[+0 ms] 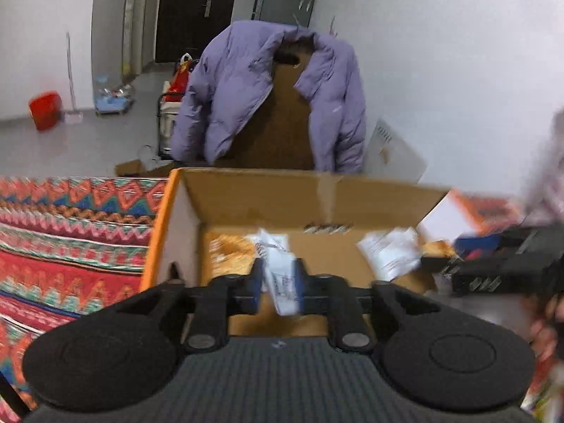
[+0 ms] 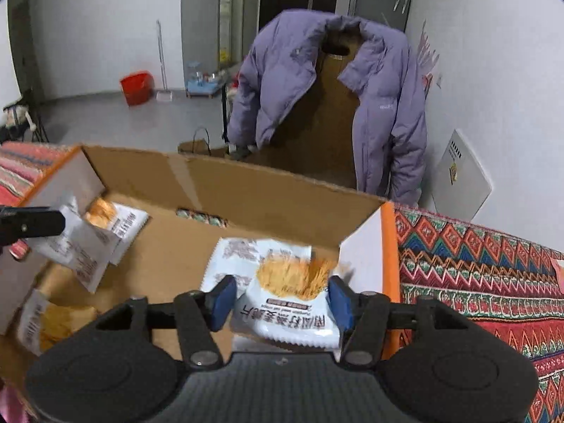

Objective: Organize snacks
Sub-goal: 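Drop the left tool's packet into the box while the right tool drops a white cracker packet, then move both open tools back over the snack pile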

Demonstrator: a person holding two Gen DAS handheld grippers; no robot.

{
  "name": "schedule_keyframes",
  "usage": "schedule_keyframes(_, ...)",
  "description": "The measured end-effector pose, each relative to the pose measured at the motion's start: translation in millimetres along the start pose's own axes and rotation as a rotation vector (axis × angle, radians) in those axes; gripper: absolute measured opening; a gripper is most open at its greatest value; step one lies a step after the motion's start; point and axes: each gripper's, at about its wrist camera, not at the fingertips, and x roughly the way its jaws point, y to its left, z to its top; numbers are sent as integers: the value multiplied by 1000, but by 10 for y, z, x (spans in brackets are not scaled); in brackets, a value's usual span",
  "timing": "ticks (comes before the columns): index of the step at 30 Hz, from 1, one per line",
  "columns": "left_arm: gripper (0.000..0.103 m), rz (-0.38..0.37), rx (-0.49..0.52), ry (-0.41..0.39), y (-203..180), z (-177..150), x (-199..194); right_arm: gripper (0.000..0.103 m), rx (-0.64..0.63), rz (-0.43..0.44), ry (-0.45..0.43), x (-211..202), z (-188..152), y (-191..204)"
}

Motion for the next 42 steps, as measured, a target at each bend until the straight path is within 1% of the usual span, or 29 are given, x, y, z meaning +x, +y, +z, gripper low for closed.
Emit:
schedule_keyframes(1, 46, 10, 23, -5, -4, -21, -31, 77, 5, 7, -7, -19, -15, 0)
schedule_keyframes(2, 54, 12, 36, -18, -8, -31, -79, 79, 8, 17, -9, -46, -17, -5)
schedule_keyframes(4, 58, 21, 60, -40, -7, -15, -213, 81, 11, 20, -10, -84, 1, -16)
schedule_keyframes(5, 62, 23, 64, -48, -1, 7, -295, 82, 11, 19, -12, -137, -5, -16)
schedule_keyframes(6, 67, 25, 68, -55, -4, 47, -375, 82, 13, 19, -12, -194, -4, -20)
schedule_keyframes(9, 74, 54, 109, -77, -53, 127, -664, 83, 42, 40, -21, -441, -11, -57)
schedule_keyframes(10, 75, 65, 122, -82, -91, 135, -777, 84, 49, 55, -25, -569, -33, -72)
schedule_keyframes(12, 83, 80, 140, -79, -142, 172, -987, 86, 57, 71, -40, -826, -100, -101)
schedule_keyframes(13, 85, 85, 140, -79, -154, 158, -1116, 89, 60, 78, -54, -975, -158, -119)
schedule_keyframes(14, 88, 92, 131, -83, -162, 124, -1255, 90, 64, 88, -69, -1156, -244, -143)
schedule_keyframes(16, 89, 103, 123, -89, -190, 15, -1553, 90, 70, 96, -87, -1461, -399, -188)
schedule_keyframes(20, 96, 116, 146, -140, -294, -373, -2199, 92, 77, 115, -160, -2160, -832, -239)
schedule_keyframes(23, 99, 83, 152, -188, -369, -742, -2656, 95, 100, 146, -211, -2629, -1213, -239)
schedule_keyframes(25, 100, 68, 153, -220, -412, -1029, -2950, 98, 114, 165, -250, -2899, -1480, -226)
schedule_keyframes(26, 100, 66, 152, -235, -444, -1179, -3080, 99, 119, 172, -269, -3023, -1625, -205)
schedule_keyframes(28, 100, 78, 148, -263, -505, -1477, -3302, 99, 129, 173, -318, -3257, -1931, -140)
schedule_keyframes(30, 103, 84, 148, -301, -565, -1791, -3512, 101, 121, 177, -349, -3436, -2234, -45)
schedule_keyframes(33, 103, 109, 118, -329, -613, -2209, -3764, 102, 104, 160, -372, -3586, -2644, 104)
schedule_keyframes(36, 103, 122, 67, -318, -651, -2536, -3898, 102, 88, 107, -383, -3659, -3039, 292)
schedule_keyframes(39, 103, 143, 41, -281, -665, -2754, -3964, 102, 92, 61, -367, -3656, -3362, 425)
schedule_keyframes(42, 103, 126, 55, -238, -656, -2863, -3969, 102, 112, 92, -319, -3602, -3554, 471)
